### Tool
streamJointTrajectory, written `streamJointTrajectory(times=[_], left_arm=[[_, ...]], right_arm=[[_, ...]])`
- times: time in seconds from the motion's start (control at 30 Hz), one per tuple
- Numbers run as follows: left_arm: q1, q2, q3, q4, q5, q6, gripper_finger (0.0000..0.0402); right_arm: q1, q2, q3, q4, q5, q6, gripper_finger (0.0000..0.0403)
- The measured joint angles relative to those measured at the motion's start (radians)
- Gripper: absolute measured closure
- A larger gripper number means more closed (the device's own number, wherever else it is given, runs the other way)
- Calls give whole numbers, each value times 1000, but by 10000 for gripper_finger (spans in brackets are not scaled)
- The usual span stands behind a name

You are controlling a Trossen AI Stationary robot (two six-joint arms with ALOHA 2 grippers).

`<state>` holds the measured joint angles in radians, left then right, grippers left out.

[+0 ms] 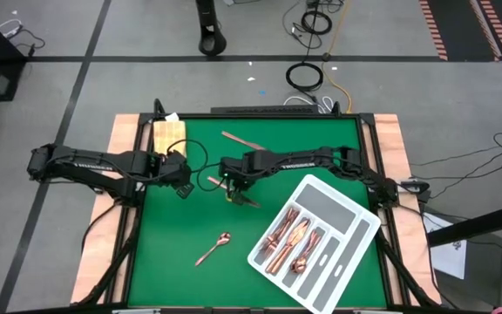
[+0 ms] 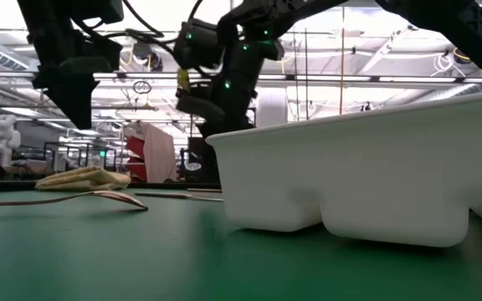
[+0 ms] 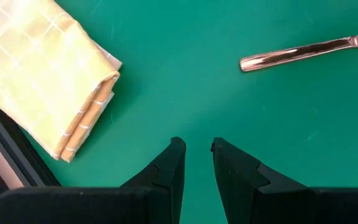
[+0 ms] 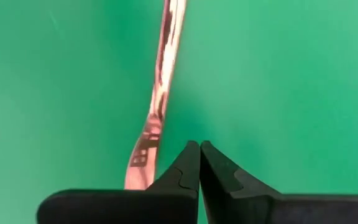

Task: Sort silverware
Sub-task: Put the bronze knife into the silverware tray

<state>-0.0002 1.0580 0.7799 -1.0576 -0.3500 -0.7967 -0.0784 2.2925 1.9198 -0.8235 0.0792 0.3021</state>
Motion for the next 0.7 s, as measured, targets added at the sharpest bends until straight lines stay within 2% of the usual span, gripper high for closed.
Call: streamJointTrajectory(times=[0.1,0.17,0.4,0.5,0.7], left_arm=[[0,0,0,0,0,-2,311],[0,0,0,1,-1,-6,311],[0,0,0,-19,-2,-6,311],[4,0,0,-56,-11,-6,311],[26,0,0,-94,-14,25,311]], right_arm=[[-3,0,44,-1,-38,1,399],[-7,-3,61,16,-54,0,382],[-21,34,64,90,-38,33,272],[-13,80,64,117,-34,53,237],[4,146,68,135,-55,91,219]])
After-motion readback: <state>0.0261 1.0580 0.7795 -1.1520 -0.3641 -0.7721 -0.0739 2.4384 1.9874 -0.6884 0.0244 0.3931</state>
